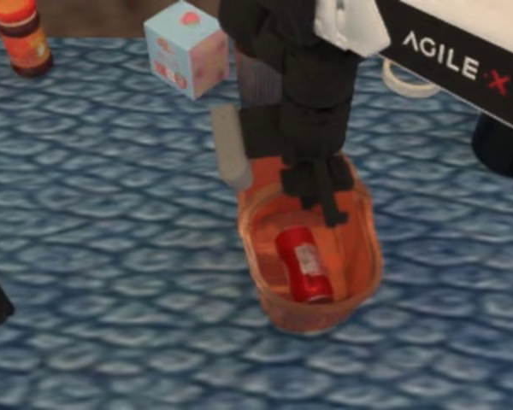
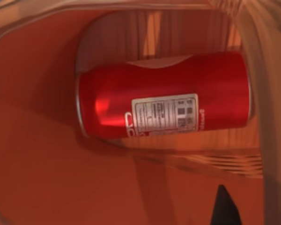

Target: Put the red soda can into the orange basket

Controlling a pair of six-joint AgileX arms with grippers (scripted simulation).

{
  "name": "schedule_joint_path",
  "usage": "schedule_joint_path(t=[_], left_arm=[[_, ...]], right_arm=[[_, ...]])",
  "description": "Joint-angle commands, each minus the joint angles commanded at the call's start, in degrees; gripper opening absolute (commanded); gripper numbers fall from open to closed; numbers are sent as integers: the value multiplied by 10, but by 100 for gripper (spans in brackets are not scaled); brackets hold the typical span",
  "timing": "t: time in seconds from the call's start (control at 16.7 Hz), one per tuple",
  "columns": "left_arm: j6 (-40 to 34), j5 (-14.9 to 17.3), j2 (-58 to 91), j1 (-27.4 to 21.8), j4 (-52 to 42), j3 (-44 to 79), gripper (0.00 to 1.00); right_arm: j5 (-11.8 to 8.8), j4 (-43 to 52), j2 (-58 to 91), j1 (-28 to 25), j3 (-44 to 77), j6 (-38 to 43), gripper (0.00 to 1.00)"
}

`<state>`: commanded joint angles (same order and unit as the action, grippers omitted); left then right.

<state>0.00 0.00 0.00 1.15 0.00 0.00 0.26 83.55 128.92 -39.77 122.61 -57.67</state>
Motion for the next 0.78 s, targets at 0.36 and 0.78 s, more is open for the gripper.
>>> schedule_joint_path(t=[0.36,0.78], left_arm=[[0,0,0,0,0,0,100],[0,0,0,0,0,0,100]], right_arm=[[0,0,0,0,0,0,0],[0,0,0,0,0,0,0]])
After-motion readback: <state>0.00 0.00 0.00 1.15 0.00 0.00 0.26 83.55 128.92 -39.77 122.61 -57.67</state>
